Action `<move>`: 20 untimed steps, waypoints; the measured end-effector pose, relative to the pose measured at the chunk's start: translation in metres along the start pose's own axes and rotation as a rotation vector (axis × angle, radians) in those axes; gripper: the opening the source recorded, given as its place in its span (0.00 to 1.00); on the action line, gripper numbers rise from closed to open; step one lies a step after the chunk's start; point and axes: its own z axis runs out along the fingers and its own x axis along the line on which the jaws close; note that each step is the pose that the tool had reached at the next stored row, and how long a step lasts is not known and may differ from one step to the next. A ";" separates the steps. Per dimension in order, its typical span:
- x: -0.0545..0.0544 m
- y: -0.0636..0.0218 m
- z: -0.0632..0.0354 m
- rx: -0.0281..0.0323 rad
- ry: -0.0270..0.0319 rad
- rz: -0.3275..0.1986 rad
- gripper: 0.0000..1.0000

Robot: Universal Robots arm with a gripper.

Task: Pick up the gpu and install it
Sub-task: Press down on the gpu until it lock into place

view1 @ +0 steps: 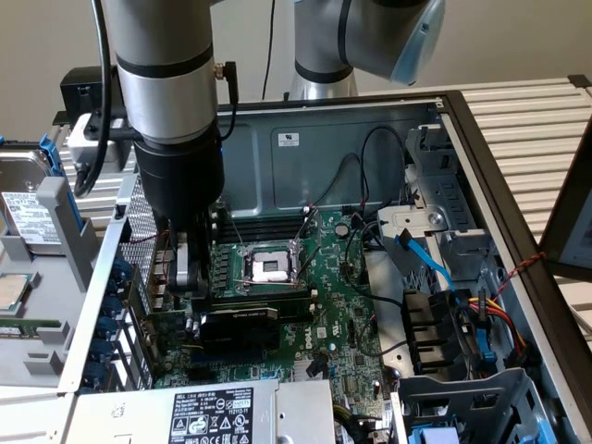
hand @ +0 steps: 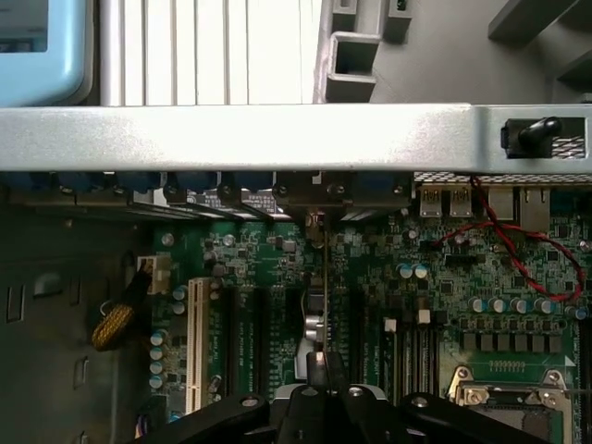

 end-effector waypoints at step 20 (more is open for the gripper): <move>0.000 0.0025 0.0024 0.0132 -0.0004 0.001 0.11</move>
